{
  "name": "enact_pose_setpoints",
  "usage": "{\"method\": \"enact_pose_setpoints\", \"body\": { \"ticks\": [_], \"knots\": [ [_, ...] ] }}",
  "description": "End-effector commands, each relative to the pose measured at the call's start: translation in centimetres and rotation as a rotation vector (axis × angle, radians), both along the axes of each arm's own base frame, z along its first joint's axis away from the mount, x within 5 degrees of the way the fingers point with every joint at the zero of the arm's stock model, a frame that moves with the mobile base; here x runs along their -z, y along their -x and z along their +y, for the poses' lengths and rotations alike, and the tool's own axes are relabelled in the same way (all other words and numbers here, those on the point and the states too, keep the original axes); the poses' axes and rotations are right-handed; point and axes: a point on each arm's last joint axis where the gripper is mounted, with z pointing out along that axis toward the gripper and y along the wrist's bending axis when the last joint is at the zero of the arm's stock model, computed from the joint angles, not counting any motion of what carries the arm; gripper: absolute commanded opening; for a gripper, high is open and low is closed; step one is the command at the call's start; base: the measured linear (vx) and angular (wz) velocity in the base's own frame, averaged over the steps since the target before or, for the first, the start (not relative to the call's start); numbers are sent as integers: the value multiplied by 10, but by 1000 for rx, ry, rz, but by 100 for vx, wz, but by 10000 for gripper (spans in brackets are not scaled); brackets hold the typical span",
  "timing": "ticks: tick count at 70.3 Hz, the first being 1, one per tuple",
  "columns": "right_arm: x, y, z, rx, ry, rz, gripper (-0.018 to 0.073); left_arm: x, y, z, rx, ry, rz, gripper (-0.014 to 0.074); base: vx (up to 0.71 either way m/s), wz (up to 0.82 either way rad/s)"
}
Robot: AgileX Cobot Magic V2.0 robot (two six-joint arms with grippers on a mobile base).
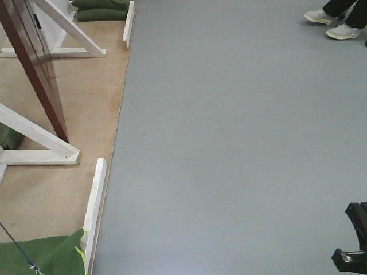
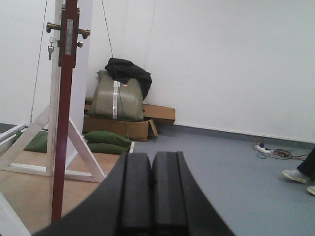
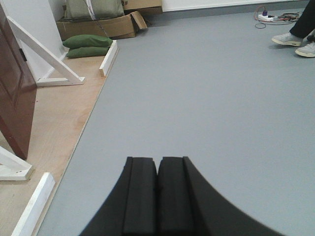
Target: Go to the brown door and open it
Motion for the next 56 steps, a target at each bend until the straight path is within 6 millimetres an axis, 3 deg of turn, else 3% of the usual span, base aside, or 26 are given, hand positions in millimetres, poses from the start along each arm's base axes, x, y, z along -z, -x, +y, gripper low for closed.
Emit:
{"method": "enact_pose_setpoints", "body": {
  "ticks": [1,56],
  "knots": [
    [-7,-1,-1,7,11,-95,0,0,2,0,-2,7,-79,17,0,0],
    [-7,-1,-1,7,11,-95,0,0,2,0,-2,7,-79,17,0,0]
  ]
}}
